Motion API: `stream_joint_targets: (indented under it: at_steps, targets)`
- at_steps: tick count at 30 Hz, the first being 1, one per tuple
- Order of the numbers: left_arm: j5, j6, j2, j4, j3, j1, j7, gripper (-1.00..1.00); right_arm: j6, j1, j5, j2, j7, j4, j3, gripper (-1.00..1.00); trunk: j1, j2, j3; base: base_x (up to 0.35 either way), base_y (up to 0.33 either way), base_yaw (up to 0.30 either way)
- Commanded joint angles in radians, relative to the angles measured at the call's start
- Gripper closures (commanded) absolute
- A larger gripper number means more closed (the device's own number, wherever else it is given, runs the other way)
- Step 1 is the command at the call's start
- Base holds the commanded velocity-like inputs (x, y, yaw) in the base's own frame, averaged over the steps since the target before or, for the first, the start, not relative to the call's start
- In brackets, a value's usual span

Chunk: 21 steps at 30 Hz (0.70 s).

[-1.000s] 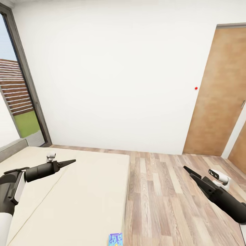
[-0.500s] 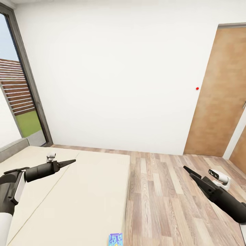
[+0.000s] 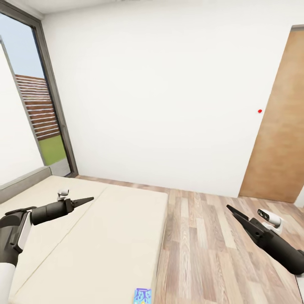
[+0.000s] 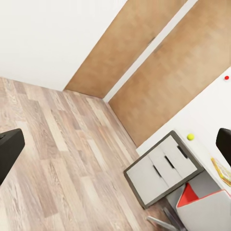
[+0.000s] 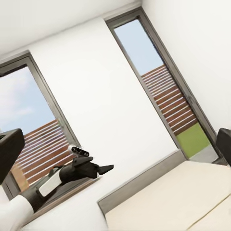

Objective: Put all the toys in the child's room - the three board games (two on the bed and one on the table), the two jigsaw puzzles on the table, and the tennis ball on the table - inside the toy box on the table in the child's room.

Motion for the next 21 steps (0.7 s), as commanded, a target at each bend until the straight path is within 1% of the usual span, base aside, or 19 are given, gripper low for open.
stream_joint_targets:
  at_steps: [1,9,12,15,21]
  targets:
    - [0.001,0.011,0.0,0.0,0.0,-0.001,-0.003,-1.0,0.009,0.0,-0.003,0.0,0.001,0.0,-0.001,-1.0,0.0,-0.001,0.0,0.0,-0.288,0.267]
    - [0.001,0.011,0.0,0.0,0.0,-0.001,-0.003,-1.0,0.009,0.0,-0.003,-0.001,0.001,0.0,-0.001,-1.0,0.0,-0.001,0.005,0.0,-0.293,0.269]
    - [0.001,0.011,0.0,0.0,0.0,-0.001,-0.003,-1.0,0.009,0.0,-0.003,-0.001,0.001,0.0,-0.001,-1.0,0.0,-0.001,0.007,0.0,-0.229,0.27]
    - [0.001,0.011,0.0,0.0,0.0,-0.001,-0.004,-1.0,0.009,0.0,-0.004,-0.001,0.001,0.0,-0.001,-1.0,0.0,-0.001,0.008,0.0,-0.109,0.27]
    - [0.001,0.011,0.0,0.0,0.0,-0.001,-0.003,-1.0,0.009,0.0,-0.004,-0.001,0.001,0.0,-0.001,-1.0,0.0,-0.001,0.012,0.0,-0.026,0.27]
